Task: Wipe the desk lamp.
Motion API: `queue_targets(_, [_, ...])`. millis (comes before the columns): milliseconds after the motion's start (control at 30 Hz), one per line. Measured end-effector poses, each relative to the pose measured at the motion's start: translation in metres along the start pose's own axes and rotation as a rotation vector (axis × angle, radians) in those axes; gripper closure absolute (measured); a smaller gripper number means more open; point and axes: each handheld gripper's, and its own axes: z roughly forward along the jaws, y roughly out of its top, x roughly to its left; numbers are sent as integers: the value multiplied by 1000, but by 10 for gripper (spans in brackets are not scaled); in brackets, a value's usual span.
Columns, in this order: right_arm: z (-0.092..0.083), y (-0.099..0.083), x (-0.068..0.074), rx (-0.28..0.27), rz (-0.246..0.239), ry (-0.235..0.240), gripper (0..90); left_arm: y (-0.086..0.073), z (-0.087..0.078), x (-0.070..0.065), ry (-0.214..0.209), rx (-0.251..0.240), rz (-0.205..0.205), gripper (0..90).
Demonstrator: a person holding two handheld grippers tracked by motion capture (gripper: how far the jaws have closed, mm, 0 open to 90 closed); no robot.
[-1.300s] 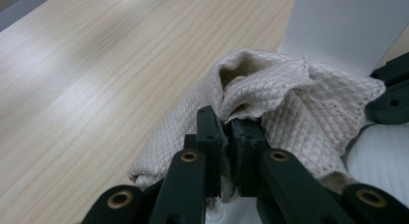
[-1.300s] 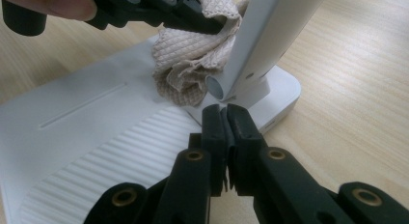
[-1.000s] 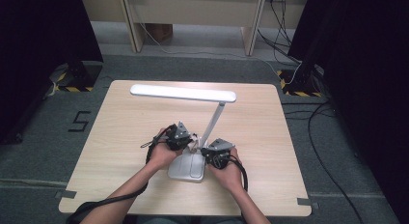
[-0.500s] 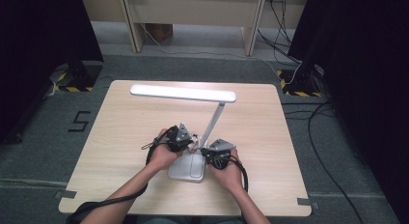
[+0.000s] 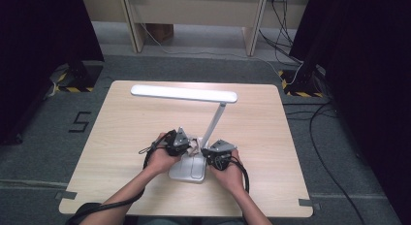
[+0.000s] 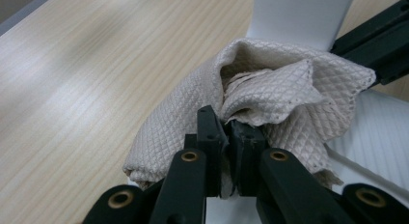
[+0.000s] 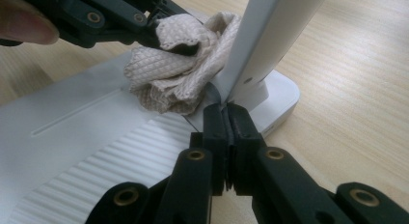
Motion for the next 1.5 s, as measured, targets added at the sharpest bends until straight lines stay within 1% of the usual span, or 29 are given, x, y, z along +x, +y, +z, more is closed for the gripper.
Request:
queue_targets(100, [0, 0, 0, 0, 1, -1, 882, -1, -2, -2, -5, -2, 5, 837])
queue_targets(200, [0, 0, 0, 0, 2, -1, 883, -4, -4, -3, -9, -7, 0, 838])
queue_targets(333, [0, 0, 0, 1, 3, -2, 883, -7, -8, -6, -16, -12, 10, 838])
queue_targets(533, [0, 0, 0, 1, 3, -3, 883, -11, -13, -10, -29, -18, 6, 838])
queue_targets(667, [0, 0, 1, 2, 3, -3, 883, -12, -16, -12, -30, -17, 15, 838])
queue_targets(700, [0, 0, 1, 2, 3, -3, 883, -13, -17, -14, -31, -21, 6, 838])
queue_targets(800, [0, 0, 0, 3, 3, -3, 883, -14, -19, -15, -33, -20, 15, 838])
queue_targets(1000, [0, 0, 1, 3, 3, -3, 883, -20, -24, -20, -45, -41, -3, 839])
queue_targets(1167, [0, 0, 1, 2, 3, -4, 883, -21, -27, -23, -50, -38, 4, 839])
queue_targets(1433, [0, 0, 1, 2, 2, -4, 887, -26, -35, -30, -76, -50, 7, 840])
queue_targets(1500, [0, 0, 1, 1, 0, -2, 895, -27, -38, -33, -89, -52, 9, 840])
